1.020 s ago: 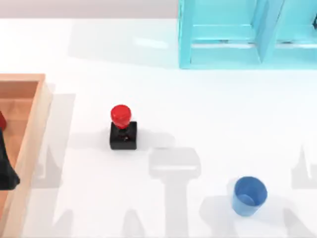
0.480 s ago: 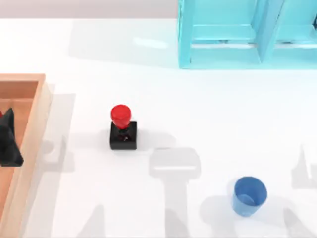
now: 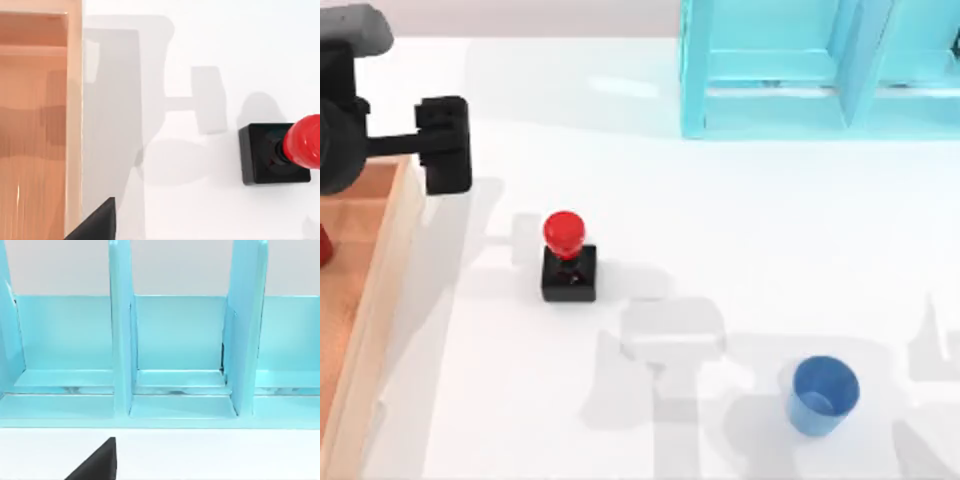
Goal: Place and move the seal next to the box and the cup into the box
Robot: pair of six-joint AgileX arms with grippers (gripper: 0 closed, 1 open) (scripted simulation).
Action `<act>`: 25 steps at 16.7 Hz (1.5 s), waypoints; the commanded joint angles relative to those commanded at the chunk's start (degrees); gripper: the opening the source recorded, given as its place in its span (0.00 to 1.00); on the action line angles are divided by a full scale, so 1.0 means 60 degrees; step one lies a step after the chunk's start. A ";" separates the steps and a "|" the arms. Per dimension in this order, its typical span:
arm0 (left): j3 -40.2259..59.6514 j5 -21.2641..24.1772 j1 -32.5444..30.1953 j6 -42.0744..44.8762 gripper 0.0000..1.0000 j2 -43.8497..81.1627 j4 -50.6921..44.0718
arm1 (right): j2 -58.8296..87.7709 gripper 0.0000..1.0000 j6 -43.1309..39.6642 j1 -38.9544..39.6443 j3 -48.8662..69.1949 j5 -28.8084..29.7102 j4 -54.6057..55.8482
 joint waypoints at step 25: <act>0.6560 0.0073 -0.2060 -0.1949 1.00 0.8857 -0.3835 | 0.0000 1.00 0.0000 0.0000 0.0000 0.0000 0.0000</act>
